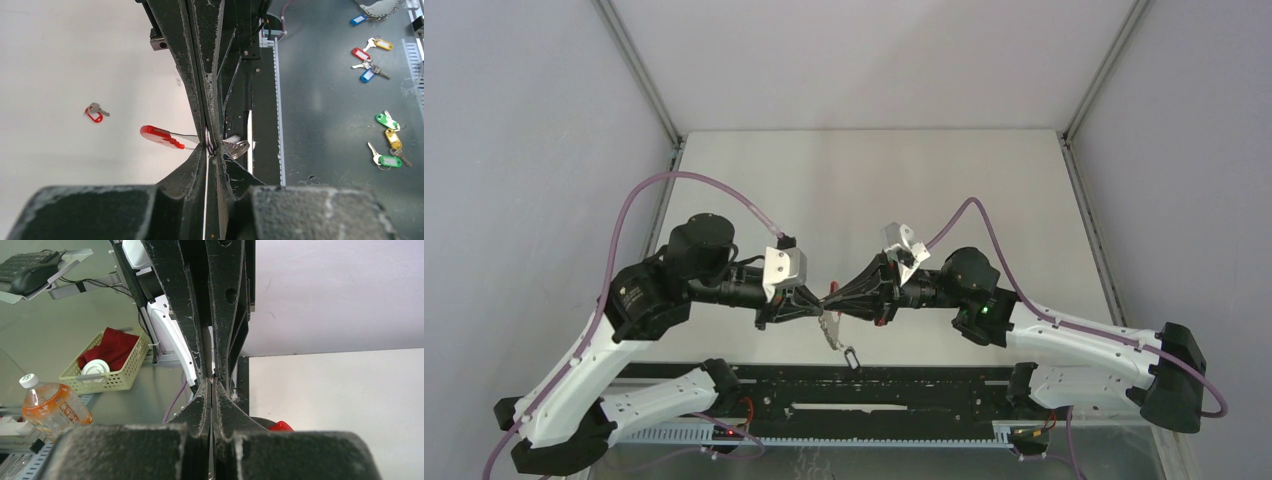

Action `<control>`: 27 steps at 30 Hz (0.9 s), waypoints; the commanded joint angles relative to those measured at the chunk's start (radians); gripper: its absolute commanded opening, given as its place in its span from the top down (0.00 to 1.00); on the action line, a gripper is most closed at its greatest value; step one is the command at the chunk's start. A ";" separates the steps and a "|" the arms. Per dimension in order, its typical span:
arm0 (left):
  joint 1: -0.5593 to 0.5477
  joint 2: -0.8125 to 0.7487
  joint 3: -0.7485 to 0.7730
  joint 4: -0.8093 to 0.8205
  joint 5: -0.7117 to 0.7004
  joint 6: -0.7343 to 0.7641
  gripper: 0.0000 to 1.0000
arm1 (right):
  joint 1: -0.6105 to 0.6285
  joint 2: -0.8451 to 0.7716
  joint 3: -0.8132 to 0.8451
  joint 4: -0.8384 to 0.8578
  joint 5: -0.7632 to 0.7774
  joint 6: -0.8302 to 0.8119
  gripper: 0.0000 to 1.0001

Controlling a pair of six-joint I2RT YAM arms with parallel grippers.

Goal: Put the keys on the keyring
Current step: Adjust the keyring.

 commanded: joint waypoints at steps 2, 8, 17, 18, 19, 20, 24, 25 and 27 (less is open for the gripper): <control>0.001 -0.002 0.001 0.074 0.003 -0.010 0.90 | 0.003 0.006 0.048 0.046 -0.029 0.036 0.99; 0.005 -0.012 -0.013 0.057 -0.009 0.019 1.00 | 0.001 0.005 0.048 0.045 -0.059 0.052 0.80; 0.005 -0.003 -0.010 0.018 -0.035 0.062 1.00 | -0.058 -0.049 0.136 -0.234 -0.143 -0.050 0.50; 0.004 -0.002 -0.011 0.011 -0.036 0.079 1.00 | -0.066 -0.048 0.157 -0.285 -0.148 -0.073 0.49; 0.003 -0.002 -0.012 0.003 -0.042 0.092 1.00 | -0.074 -0.046 0.187 -0.333 -0.149 -0.096 0.47; 0.003 -0.003 -0.012 -0.004 -0.051 0.107 1.00 | -0.079 -0.044 0.210 -0.379 -0.143 -0.125 0.46; -0.011 -0.020 -0.019 -0.028 -0.078 0.201 1.00 | -0.083 -0.019 0.285 -0.553 -0.105 -0.224 0.44; -0.017 -0.021 -0.020 -0.037 -0.089 0.229 1.00 | -0.082 -0.012 0.300 -0.591 -0.096 -0.235 0.44; -0.035 -0.020 -0.016 -0.056 -0.114 0.277 1.00 | -0.076 -0.004 0.318 -0.636 -0.086 -0.290 0.45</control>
